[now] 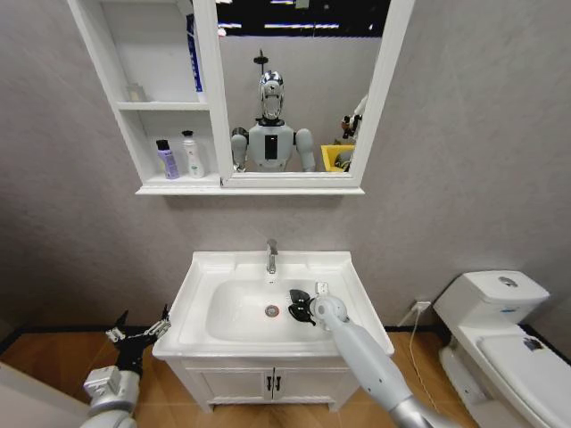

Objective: Move facial cleanser and shampoo from washbasin to cabinet, then wipe washbasin with towel.

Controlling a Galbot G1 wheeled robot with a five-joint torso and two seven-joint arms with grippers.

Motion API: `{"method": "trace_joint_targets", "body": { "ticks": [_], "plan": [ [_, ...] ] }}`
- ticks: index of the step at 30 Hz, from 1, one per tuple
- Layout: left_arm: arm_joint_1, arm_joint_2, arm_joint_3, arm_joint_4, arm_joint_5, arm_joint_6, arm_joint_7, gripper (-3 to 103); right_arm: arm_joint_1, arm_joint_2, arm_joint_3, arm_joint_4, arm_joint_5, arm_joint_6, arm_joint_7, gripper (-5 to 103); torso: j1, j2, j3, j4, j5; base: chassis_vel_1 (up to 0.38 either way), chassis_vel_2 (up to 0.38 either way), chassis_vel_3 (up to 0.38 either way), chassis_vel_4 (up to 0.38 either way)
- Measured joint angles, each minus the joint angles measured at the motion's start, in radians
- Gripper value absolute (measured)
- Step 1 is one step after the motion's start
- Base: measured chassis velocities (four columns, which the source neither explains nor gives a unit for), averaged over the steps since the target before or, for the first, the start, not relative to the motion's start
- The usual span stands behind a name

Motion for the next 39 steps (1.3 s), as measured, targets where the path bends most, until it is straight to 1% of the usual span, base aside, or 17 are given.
{"method": "trace_joint_targets", "body": {
  "ticks": [6, 14, 19, 21, 22, 25, 26, 33, 39],
  "plan": [
    [0.000, 0.000, 0.000, 0.000, 0.000, 0.000, 0.000, 100, 0.002, -0.001, -0.006, -0.001, 0.001, 0.000, 0.004, 2, 0.000, 0.000, 0.000, 0.0001, -0.0002, 0.000, 0.000, 0.000, 0.000],
    [0.000, 0.000, 0.000, 0.000, 0.000, 0.000, 0.000, 100, 0.021, 0.060, -0.032, -0.052, -0.031, 0.000, -0.038, 2, 0.000, 0.000, 0.000, 0.0003, -0.0003, 0.000, 0.000, 0.000, 0.000],
    [0.000, 0.000, 0.000, 0.000, 0.000, 0.000, 0.000, 100, 0.030, 0.084, -0.040, -0.075, -0.044, 0.000, -0.056, 2, 0.000, 0.000, 0.000, 0.0002, -0.0002, 0.000, 0.000, 0.000, 0.000],
    [0.000, 0.000, 0.000, 0.000, 0.000, 0.000, 0.000, 100, 0.031, 0.099, -0.041, -0.096, -0.061, 0.000, -0.081, 2, 0.000, 0.000, 0.000, 0.0003, -0.0001, 0.000, 0.000, 0.000, 0.000],
    [0.000, 0.000, 0.000, 0.000, 0.000, 0.000, 0.000, 100, 0.031, 0.099, -0.041, -0.096, -0.061, 0.000, -0.081, 2, 0.000, 0.000, 0.000, 0.0003, -0.0001, 0.000, 0.000, 0.000, 0.000],
    [0.000, 0.000, 0.000, 0.000, 0.000, 0.000, 0.000, 100, 0.026, 0.112, -0.036, -0.125, -0.109, 0.003, -0.140, 2, 0.000, 0.000, 0.000, 0.0000, -0.0002, 0.000, 0.000, 0.000, 0.000],
    [0.000, 0.000, 0.000, 0.000, 0.000, 0.000, 0.000, 100, 0.026, 0.112, -0.036, -0.125, -0.109, 0.003, -0.140, 2, 0.000, 0.000, 0.000, 0.0000, -0.0002, 0.000, 0.000, 0.000, 0.000],
    [0.000, 0.000, 0.000, 0.000, 0.000, 0.000, 0.000, 100, 0.026, 0.146, -0.022, -0.171, -0.161, 0.043, -0.225, 2, 0.000, 0.000, 0.000, 0.0000, -0.0002, 0.000, 0.000, 0.000, 0.000],
    [0.000, 0.000, 0.000, 0.000, 0.000, 0.000, 0.000, 100, 0.032, 0.170, -0.024, -0.194, -0.171, 0.056, -0.249, 2, 0.000, 0.000, 0.000, 0.0001, -0.0002, 0.000, 0.000, 0.000, 0.000]
  ]
}}
